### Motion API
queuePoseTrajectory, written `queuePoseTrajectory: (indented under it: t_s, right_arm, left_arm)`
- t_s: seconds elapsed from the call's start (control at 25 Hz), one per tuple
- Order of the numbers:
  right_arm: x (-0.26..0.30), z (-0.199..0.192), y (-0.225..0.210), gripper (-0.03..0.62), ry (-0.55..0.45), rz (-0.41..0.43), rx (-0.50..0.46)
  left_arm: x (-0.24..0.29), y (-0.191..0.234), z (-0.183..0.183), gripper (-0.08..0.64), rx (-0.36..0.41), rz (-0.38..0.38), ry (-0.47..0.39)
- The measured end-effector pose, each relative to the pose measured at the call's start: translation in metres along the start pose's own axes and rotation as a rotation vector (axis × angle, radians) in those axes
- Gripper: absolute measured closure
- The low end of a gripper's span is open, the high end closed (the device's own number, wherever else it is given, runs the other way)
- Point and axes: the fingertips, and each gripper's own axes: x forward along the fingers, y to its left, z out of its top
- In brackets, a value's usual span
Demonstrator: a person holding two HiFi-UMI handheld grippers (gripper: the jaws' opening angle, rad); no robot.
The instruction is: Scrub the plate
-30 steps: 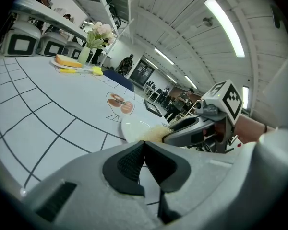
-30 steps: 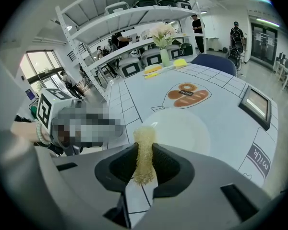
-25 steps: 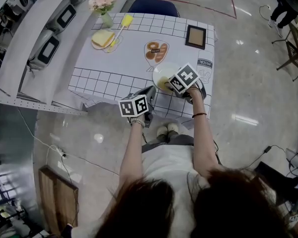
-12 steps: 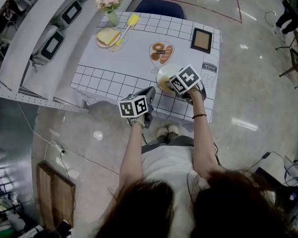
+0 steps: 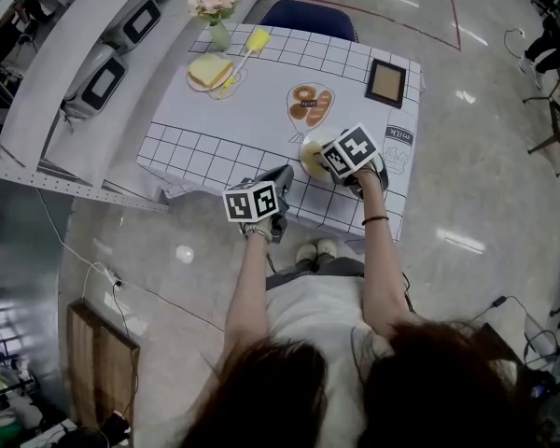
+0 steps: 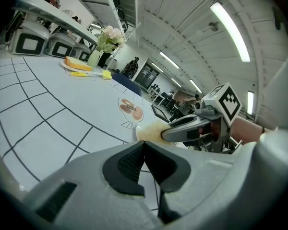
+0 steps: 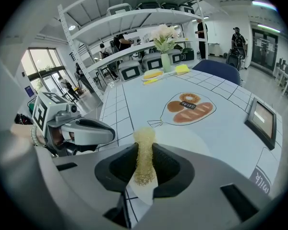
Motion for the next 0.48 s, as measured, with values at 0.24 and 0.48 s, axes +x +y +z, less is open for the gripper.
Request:
queuePoseTrajectory:
  t_s: [0.24, 0.48]
  right_arm:
    - [0.002, 0.008, -0.005, 0.512, -0.012, -0.010, 0.006]
    - [0.004, 0.012, -0.012, 0.512, -0.030, -0.018, 0.023]
  left_arm:
    - [0.003, 0.000, 0.004, 0.549, 0.013, -0.019, 0.009]
    - [0.007, 0.001, 0.008, 0.549, 0.014, -0.024, 0.016]
